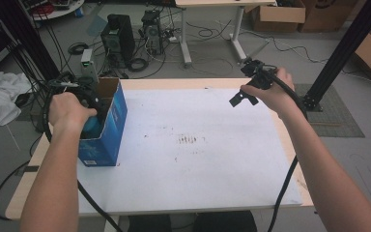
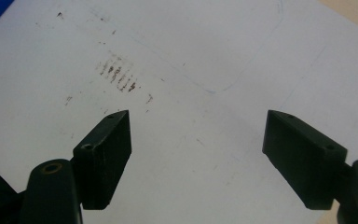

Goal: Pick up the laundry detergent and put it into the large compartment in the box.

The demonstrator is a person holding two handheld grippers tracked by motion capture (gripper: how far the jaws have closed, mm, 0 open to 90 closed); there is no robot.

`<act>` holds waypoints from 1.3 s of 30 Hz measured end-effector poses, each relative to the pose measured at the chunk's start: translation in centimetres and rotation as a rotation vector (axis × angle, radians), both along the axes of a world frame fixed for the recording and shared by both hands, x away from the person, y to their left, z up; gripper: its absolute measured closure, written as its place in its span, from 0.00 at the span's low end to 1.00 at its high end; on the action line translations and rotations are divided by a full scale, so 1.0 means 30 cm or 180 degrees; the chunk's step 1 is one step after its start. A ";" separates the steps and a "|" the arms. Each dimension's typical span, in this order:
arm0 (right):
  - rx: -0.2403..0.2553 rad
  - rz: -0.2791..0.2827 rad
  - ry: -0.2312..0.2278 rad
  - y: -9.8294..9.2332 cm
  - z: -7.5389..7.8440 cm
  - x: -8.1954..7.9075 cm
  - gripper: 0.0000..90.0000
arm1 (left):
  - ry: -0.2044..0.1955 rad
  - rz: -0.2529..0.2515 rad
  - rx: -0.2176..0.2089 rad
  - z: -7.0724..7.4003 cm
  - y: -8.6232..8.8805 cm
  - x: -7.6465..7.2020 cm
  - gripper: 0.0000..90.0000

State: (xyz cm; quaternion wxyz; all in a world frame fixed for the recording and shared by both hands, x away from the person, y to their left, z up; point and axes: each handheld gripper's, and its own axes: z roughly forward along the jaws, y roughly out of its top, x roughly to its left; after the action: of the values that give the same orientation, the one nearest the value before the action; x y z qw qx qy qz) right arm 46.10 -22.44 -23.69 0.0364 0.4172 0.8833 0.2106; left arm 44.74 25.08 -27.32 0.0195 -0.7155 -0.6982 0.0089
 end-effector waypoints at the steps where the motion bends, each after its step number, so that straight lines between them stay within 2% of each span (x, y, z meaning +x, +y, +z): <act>1: -0.0001 0.0001 -0.0005 0.000 0.000 0.000 0.26 | 0.0003 0.0007 0.0002 -0.003 0.000 0.000 0.42; 26: 0.0003 -0.0004 0.0020 -0.002 -0.008 -0.005 0.26 | -0.0049 0.0010 -0.0032 -0.012 0.004 -0.002 0.41; 30: 0.0009 0.0001 0.0016 -0.004 -0.009 -0.003 0.26 | -0.0078 0.0002 0.0035 -0.012 -0.003 -0.002 0.40; 39: 0.0009 -0.0010 0.0022 -0.005 -0.010 -0.003 0.26 | -0.0116 0.0001 -0.0022 -0.008 0.000 -0.005 0.37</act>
State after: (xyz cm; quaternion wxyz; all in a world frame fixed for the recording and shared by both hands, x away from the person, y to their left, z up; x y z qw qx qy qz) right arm 46.00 -22.58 -23.99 0.0331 0.4193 0.8825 0.2104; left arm 44.59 25.07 -27.57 0.0043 -0.7155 -0.6986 -0.0018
